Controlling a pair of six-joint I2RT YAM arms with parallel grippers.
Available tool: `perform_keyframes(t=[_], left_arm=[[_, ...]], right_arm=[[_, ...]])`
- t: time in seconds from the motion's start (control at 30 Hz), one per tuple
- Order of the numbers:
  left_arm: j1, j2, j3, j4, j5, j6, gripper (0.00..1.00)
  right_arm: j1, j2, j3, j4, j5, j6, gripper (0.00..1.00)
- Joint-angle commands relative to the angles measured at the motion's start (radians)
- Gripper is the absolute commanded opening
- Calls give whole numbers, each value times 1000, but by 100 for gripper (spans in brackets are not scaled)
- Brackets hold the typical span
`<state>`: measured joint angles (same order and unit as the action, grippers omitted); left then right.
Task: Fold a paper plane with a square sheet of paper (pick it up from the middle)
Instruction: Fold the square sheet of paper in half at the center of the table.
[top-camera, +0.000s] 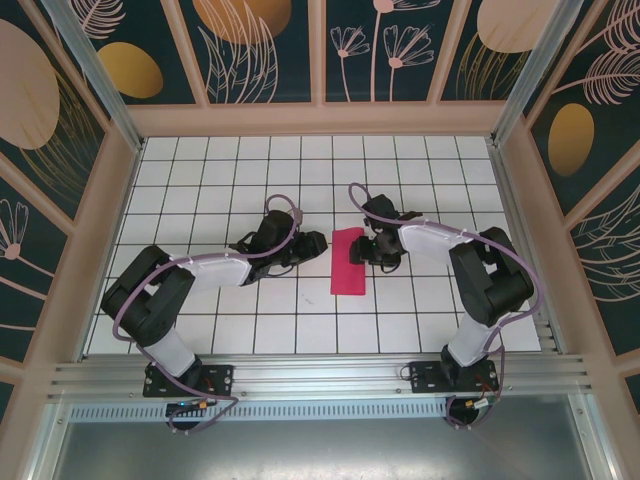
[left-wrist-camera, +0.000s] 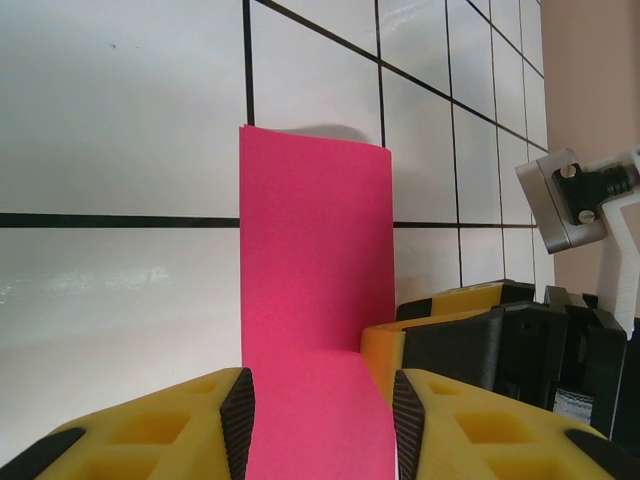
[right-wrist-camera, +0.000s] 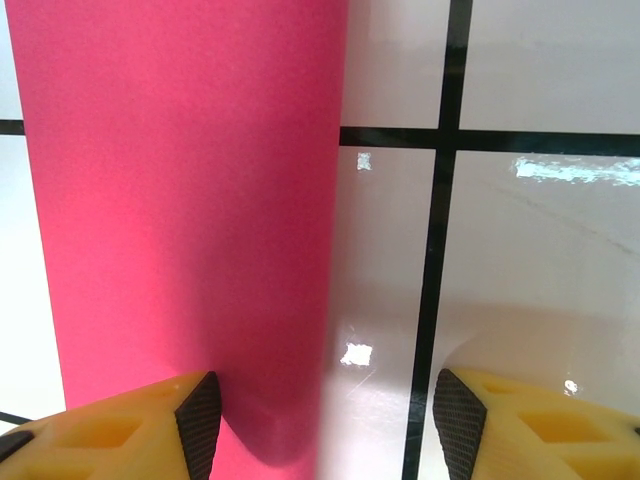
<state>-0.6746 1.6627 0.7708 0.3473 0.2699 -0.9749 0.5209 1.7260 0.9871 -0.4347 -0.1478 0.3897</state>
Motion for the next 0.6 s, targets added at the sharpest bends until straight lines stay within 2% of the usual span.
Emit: perform_keyframes(t=[0.0,0.23,0.47,0.57], left_arm=[[-4,21,25,7,18,-3,44],[-4,36,40,9,35,-1,44],[-6,89,69,12,63,-8,33],[-12,105,83,13,68,-11,32]], right_arm=[[8,41,18,-14,-4,-32,62],[9,46,19,-18,6,-34,62],[8,56,14,-25,39,-12,62],[9,62,9,-17,30,-5,62]])
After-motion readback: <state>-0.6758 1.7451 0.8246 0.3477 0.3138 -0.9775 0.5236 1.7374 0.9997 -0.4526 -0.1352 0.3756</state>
